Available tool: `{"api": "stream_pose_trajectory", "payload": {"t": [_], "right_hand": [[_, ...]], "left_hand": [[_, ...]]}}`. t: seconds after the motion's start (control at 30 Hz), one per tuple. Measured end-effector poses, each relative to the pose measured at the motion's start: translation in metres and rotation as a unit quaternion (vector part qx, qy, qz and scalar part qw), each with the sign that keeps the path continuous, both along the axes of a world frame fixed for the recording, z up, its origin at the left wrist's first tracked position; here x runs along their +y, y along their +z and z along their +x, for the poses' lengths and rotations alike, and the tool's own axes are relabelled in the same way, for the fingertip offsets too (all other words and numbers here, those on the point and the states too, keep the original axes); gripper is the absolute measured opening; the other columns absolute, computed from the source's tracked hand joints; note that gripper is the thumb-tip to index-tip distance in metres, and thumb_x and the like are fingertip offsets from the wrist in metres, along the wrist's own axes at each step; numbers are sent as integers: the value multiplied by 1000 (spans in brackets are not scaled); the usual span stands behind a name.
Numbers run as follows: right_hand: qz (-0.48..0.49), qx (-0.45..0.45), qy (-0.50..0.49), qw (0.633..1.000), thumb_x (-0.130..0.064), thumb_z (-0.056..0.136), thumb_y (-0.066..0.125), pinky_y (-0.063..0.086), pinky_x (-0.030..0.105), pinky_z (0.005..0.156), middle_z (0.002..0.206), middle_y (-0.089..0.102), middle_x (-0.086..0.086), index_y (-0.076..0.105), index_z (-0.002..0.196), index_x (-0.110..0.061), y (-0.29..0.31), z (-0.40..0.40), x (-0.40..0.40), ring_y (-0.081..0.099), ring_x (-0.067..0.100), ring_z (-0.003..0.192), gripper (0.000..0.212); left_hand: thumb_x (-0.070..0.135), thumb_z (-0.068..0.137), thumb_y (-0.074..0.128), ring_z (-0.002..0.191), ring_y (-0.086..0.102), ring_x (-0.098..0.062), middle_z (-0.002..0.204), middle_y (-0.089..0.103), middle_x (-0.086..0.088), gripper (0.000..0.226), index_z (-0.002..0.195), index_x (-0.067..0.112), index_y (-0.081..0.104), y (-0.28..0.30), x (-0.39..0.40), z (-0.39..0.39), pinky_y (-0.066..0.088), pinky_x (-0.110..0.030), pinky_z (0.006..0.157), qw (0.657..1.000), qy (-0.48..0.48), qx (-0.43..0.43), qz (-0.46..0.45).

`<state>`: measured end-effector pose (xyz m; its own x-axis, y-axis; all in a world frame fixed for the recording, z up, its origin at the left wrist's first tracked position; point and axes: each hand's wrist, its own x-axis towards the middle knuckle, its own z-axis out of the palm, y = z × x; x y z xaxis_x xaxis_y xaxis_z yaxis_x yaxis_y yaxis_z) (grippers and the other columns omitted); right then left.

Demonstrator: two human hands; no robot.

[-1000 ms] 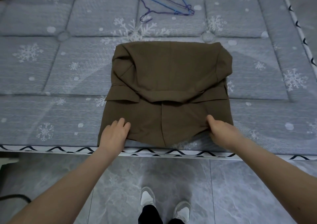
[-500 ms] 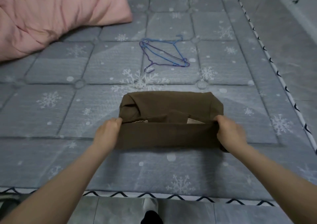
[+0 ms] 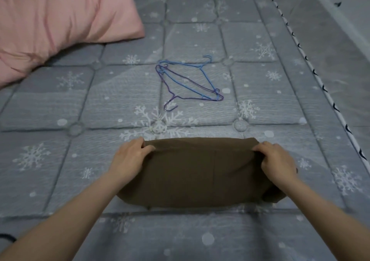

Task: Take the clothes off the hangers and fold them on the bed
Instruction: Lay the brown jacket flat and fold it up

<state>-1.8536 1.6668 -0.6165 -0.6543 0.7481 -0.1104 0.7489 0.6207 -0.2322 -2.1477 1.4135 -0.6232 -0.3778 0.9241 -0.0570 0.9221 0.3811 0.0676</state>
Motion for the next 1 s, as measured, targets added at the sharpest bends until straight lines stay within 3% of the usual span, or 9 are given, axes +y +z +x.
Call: {"api": "stream_pose_trajectory", "payload": {"t": [0.17, 0.33, 0.4, 0.47, 0.57, 0.7, 0.83, 0.93, 1.0], "right_hand": [[12, 187, 62, 980, 14, 62, 38, 28, 25, 49, 75, 66, -2, 63, 66, -11, -4, -20, 18, 45, 19, 68, 36], [71, 286, 79, 952, 2, 65, 33, 31, 27, 58, 77, 66, 0, 63, 64, -4, -14, -30, 33, 41, 16, 69, 31], [87, 232, 62, 967, 7, 68, 38, 33, 29, 58, 82, 67, 3, 68, 75, -5, -29, -31, 42, 47, 22, 71, 34], [50, 74, 50, 995, 12, 72, 45, 36, 30, 60, 91, 67, 6, 70, 94, -11, -52, -30, 52, 53, 28, 78, 40], [-35, -114, 47, 992, 0, 80, 48, 42, 33, 70, 107, 63, 5, 64, 110, -18, -77, -32, 61, 54, 25, 96, 39], [-55, -149, 59, 986, -14, 79, 50, 31, 28, 68, 101, 62, 1, 63, 101, -21, -71, -49, 62, 51, 20, 91, 26], [-87, -171, 141, 971, -38, 85, 52, 28, 29, 85, 92, 50, -11, 57, 96, -29, -69, -62, 57, 45, 16, 99, 15], [-143, -120, 193, 963, -53, 87, 52, 27, 26, 91, 91, 50, -15, 55, 100, -30, -72, -72, 50, 44, 10, 94, 27], [-164, -112, 213, 957, -49, 86, 57, 31, 24, 88, 91, 54, -14, 55, 103, -29, -74, -77, 49, 47, 9, 92, 26]], "left_hand": [[-18, 60, 61, 69, 55, -26, 84, 59, -4, 39, 83, 12, 63, -5, 16, -12, 36, -29, 57, 990, -39, -27, 132], [0, 67, 38, 82, 49, -22, 93, 56, -1, 29, 85, 12, 58, -14, 28, -14, 37, -34, 65, 957, 39, -49, 284], [-6, 68, 43, 85, 50, -22, 94, 57, -2, 34, 90, 13, 61, -37, 31, -19, 39, -37, 68, 966, 100, -52, 233], [-11, 74, 50, 91, 55, -25, 100, 60, -4, 42, 102, 15, 65, -66, 36, -23, 41, -40, 74, 985, 138, -77, 75], [3, 84, 50, 104, 54, -23, 113, 57, -1, 38, 114, 22, 62, -82, 57, -24, 41, -35, 89, 971, 185, -114, -97], [26, 91, 46, 105, 50, -19, 113, 60, 2, 26, 114, 24, 60, -75, 87, -12, 33, -32, 95, 977, 142, -125, -94], [52, 90, 48, 109, 50, -12, 117, 57, 8, 44, 125, 25, 51, -77, 93, 14, 32, -30, 102, 977, 74, -178, -93], [47, 88, 57, 109, 51, -12, 115, 58, 8, 39, 119, 25, 53, -87, 98, 20, 34, -27, 98, 969, 85, -213, -89], [39, 87, 62, 105, 53, -12, 109, 60, 8, 27, 109, 24, 57, -90, 102, 17, 34, -26, 93, 963, 98, -237, -83]]}}
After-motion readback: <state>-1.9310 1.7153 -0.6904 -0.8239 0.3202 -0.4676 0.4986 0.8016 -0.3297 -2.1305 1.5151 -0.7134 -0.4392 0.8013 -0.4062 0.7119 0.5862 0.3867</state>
